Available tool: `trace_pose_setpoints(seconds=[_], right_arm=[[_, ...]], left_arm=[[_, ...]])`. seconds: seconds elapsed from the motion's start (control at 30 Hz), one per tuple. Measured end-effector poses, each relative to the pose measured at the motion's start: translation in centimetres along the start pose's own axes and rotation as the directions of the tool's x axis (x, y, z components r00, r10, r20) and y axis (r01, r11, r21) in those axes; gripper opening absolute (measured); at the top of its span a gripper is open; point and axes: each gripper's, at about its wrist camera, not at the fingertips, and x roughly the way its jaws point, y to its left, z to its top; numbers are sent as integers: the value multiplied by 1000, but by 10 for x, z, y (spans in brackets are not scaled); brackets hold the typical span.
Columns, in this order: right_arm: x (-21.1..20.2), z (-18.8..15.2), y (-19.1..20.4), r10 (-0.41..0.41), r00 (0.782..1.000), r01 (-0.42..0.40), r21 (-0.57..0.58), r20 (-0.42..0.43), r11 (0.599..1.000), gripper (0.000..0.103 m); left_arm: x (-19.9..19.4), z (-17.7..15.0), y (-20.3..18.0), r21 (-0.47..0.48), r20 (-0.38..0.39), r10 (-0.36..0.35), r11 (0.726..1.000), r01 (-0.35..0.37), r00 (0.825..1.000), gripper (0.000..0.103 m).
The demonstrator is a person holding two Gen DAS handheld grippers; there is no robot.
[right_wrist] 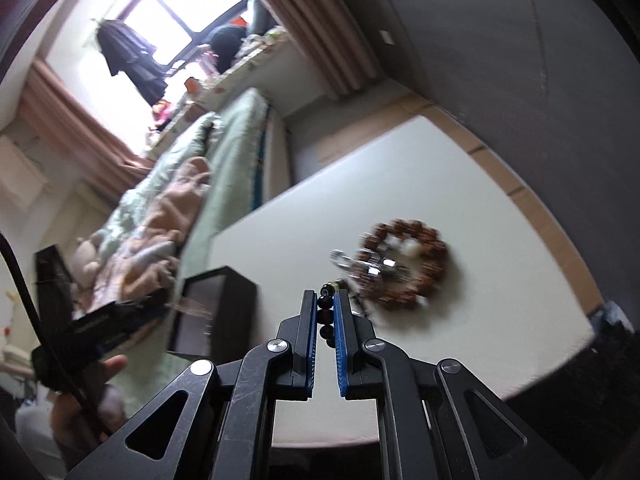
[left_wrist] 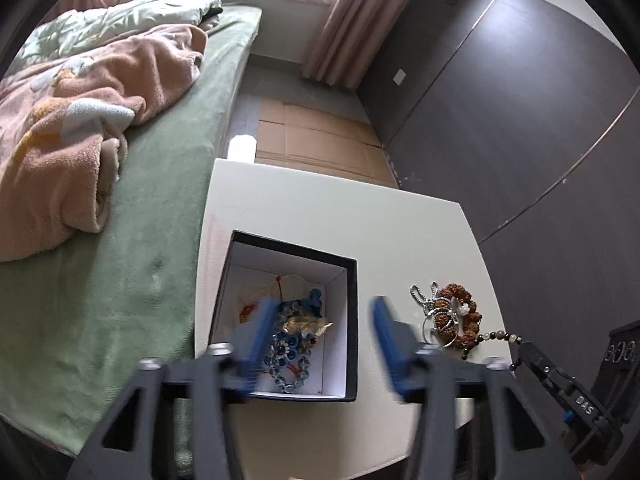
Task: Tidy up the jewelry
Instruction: 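Carry the butterfly into the black box with the left gripper while the right carries the beaded bracelet in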
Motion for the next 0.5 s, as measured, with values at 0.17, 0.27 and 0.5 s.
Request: trace_pose_setpoints(seconds=[0.17, 0.27, 0.5], right_arm=[[5, 7, 30, 98, 995, -97, -61, 12, 993, 9], [17, 12, 54, 129, 992, -130, -112, -11, 985, 9], [48, 13, 103, 174, 981, -186, -178, -85, 966, 9]], left_arm=[[-13, 2, 7, -8, 38, 21, 1000, -21, 999, 74], [-18, 2, 12, -13, 43, 31, 999, -31, 999, 74], [-31, 2, 30, -23, 62, 85, 996, -84, 994, 74]])
